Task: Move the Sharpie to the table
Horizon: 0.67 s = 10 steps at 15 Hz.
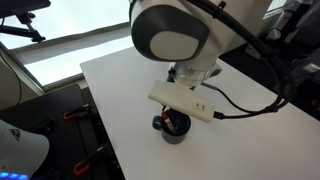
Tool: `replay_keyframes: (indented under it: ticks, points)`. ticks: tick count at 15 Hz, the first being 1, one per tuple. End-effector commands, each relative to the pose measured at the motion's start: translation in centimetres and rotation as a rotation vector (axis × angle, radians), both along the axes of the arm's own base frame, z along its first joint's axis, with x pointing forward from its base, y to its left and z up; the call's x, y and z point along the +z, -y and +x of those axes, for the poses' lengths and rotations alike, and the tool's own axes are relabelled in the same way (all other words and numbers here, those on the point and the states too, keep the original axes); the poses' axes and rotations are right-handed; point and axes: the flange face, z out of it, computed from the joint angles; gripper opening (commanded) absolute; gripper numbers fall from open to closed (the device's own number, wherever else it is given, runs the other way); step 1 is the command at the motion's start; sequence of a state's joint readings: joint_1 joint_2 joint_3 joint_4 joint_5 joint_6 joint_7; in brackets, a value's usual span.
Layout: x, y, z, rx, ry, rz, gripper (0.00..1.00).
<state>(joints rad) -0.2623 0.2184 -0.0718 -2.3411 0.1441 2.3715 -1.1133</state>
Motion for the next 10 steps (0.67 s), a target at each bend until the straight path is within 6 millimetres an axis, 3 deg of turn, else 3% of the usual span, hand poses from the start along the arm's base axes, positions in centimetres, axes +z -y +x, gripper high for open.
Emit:
replay_keyframes:
  ticks: [1, 7, 10]
  points:
    - [1.0, 0.4, -0.6, -0.048, -0.005, -0.005, 0.51]
    - [1.3, 1.9, -1.1, -0.096, -0.003, -0.012, 0.96]
    - [1.3, 2.2, -1.2, -0.104, -0.004, -0.015, 1.00]
